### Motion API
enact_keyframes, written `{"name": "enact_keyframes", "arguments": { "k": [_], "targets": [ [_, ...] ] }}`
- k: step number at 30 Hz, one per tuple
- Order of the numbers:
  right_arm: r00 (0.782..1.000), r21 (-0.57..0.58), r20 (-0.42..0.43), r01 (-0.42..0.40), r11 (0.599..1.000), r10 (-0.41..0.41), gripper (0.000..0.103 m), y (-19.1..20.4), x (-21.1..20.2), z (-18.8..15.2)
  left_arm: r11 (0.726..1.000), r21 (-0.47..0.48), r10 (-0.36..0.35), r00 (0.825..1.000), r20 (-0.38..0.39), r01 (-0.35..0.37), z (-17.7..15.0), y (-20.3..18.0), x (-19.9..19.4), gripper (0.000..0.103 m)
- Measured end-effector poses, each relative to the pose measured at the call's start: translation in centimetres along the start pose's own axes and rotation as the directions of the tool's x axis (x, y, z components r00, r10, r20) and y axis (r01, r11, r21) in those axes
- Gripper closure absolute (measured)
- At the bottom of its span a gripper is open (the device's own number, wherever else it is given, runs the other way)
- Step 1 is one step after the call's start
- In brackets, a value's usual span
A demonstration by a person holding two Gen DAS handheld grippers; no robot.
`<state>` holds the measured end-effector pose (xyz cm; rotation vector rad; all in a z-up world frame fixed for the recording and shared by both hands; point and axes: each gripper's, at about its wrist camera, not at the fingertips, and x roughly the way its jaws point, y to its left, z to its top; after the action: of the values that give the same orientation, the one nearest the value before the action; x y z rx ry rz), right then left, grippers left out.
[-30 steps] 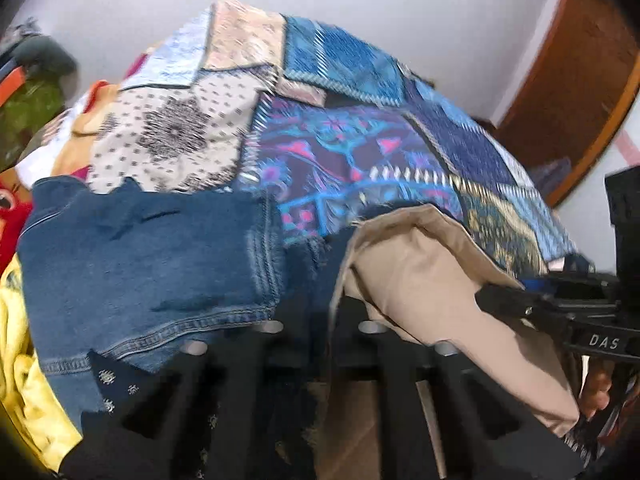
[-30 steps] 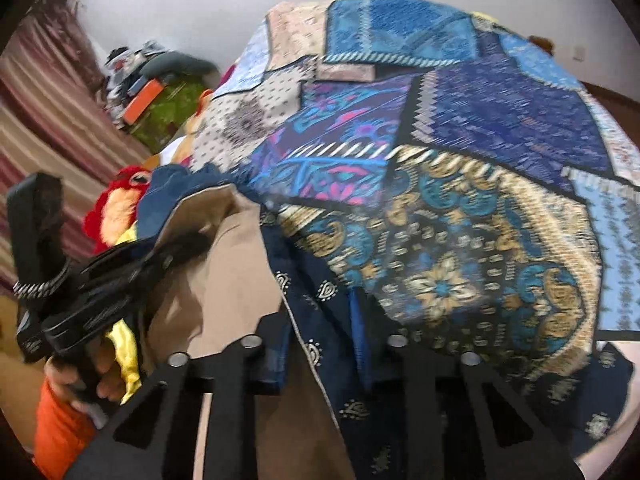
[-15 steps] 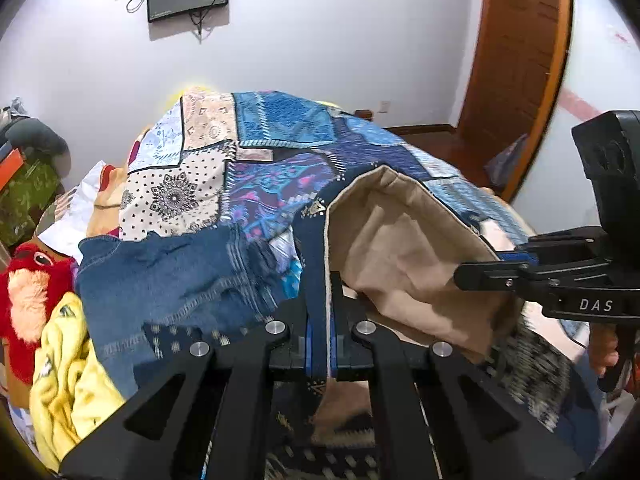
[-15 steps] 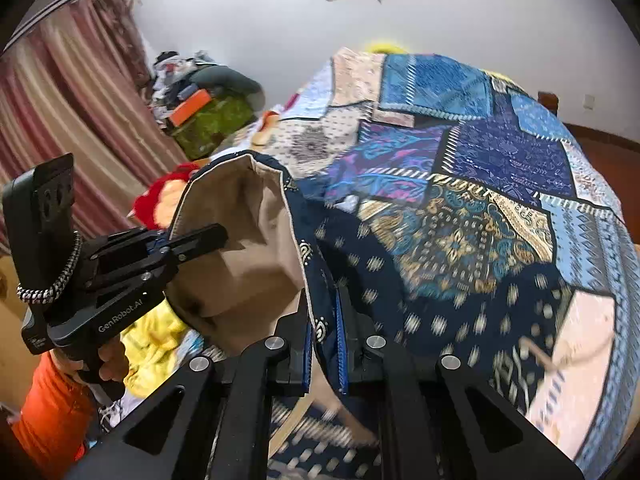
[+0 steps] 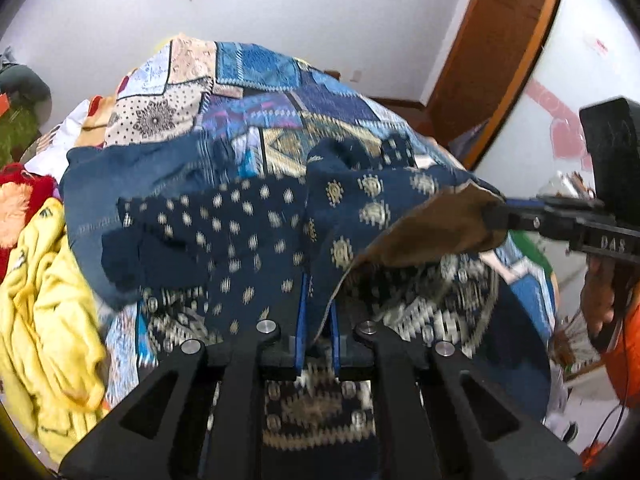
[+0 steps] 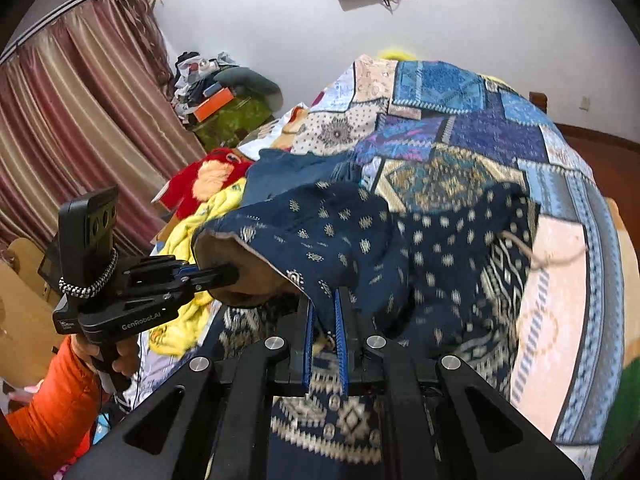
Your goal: Fold large clothes
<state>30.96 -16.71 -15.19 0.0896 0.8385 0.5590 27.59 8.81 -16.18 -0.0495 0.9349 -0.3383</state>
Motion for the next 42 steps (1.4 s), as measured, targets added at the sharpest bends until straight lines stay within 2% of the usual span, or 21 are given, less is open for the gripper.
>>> {"name": "enact_keyframes", "arguments": {
  "k": [4, 8, 10, 13, 15, 17, 20, 24, 29, 32, 33, 34, 36, 38, 39, 40, 41, 42],
  "targets": [
    [0.999, -0.029, -0.034, 0.014, 0.999, -0.015, 0.096, 0.6, -0.5, -2.2, 0.999, 0.036, 0.022, 1.0, -0.014, -0.022, -2.1, -1.2, -1.4, 0.078],
    [0.997, -0.083, -0.06, 0.033, 0.996, -0.038, 0.096, 1.4, -1.0, -4.3, 0.997, 0.066, 0.039, 0.999, 0.011, -0.039, -3.0, -2.0, -3.1, 0.077],
    [0.998, -0.088, -0.065, 0.015, 0.996, -0.021, 0.095, 1.5, -1.5, -4.9, 0.997, 0.063, 0.049, 0.999, 0.022, -0.05, -3.1, -2.0, -3.8, 0.075],
    [0.999, -0.091, -0.049, 0.016, 0.996, -0.02, 0.095, 1.6, -2.7, -5.3, 0.997, 0.06, 0.038, 0.998, 0.045, -0.041, -2.9, -1.9, -4.9, 0.074],
    [0.999, -0.096, -0.029, 0.036, 0.995, -0.039, 0.095, 1.7, -3.3, -5.0, 0.995, 0.07, 0.067, 0.995, 0.075, -0.072, -2.5, -2.0, -5.5, 0.064],
    [0.997, -0.107, -0.001, 0.076, 0.991, -0.077, 0.095, 1.5, -3.8, -4.5, 0.993, 0.067, 0.09, 0.992, 0.091, -0.096, -2.1, -1.8, -5.6, 0.06],
    [0.987, -0.112, 0.03, 0.158, 0.981, -0.156, 0.095, 0.9, -3.5, -3.4, 0.992, 0.06, 0.107, 0.991, 0.076, -0.112, -1.3, -1.4, -4.5, 0.06],
    [0.971, -0.104, -0.002, 0.238, 0.966, -0.24, 0.095, -0.7, -0.8, -2.5, 0.992, 0.036, 0.123, 0.991, 0.051, -0.125, -0.6, -0.4, -1.8, 0.054],
    [0.961, -0.058, -0.129, 0.239, 0.969, -0.244, 0.095, -3.5, 4.0, -3.6, 0.998, -0.032, 0.059, 0.998, -0.032, -0.06, -0.3, 0.6, 3.0, 0.054],
    [0.94, -0.038, -0.223, 0.256, 0.966, -0.258, 0.095, -5.5, 6.9, -5.1, 0.999, -0.047, 0.021, 0.996, -0.088, -0.025, -1.1, 0.1, 5.9, 0.053],
    [0.934, -0.037, -0.239, 0.266, 0.963, -0.267, 0.095, -6.0, 7.5, -5.7, 0.999, -0.029, 0.029, 0.993, -0.117, -0.032, -1.8, -0.3, 7.0, 0.052],
    [0.943, -0.028, -0.224, 0.248, 0.968, -0.248, 0.095, -6.6, 7.6, -6.1, 0.999, -0.014, 0.041, 0.991, -0.129, -0.043, -2.1, -0.6, 7.5, 0.051],
    [0.952, -0.013, -0.205, 0.231, 0.973, -0.228, 0.095, -7.2, 7.2, -6.4, 0.996, 0.039, 0.088, 0.983, -0.159, -0.082, -3.6, -1.5, 8.8, 0.042],
    [0.944, -0.01, -0.206, 0.259, 0.966, -0.256, 0.094, -7.6, 6.9, -6.4, 0.993, 0.072, 0.109, 0.981, -0.16, -0.099, -5.0, -2.1, 9.3, 0.038],
    [0.936, -0.01, -0.206, 0.288, 0.958, -0.284, 0.073, -7.8, 6.7, -6.5, 0.99, 0.086, 0.123, 0.981, -0.15, -0.111, -5.6, -2.3, 9.3, 0.037],
    [0.898, -0.032, -0.198, 0.394, 0.919, -0.392, 0.029, -8.0, 6.6, -6.6, 0.988, 0.094, 0.136, 0.981, -0.138, -0.124, -6.0, -2.5, 9.2, 0.037],
    [0.847, -0.058, -0.181, 0.498, 0.865, -0.5, 0.008, -8.1, 6.4, -6.6, 0.987, 0.095, 0.143, 0.981, -0.131, -0.131, -6.2, -2.5, 9.1, 0.036],
    [0.804, -0.089, -0.141, 0.571, 0.816, -0.578, 0.0, -8.0, 6.0, -6.7, 0.986, 0.09, 0.152, 0.981, -0.125, -0.141, -6.4, -2.6, 8.9, 0.035]
  ]
}}
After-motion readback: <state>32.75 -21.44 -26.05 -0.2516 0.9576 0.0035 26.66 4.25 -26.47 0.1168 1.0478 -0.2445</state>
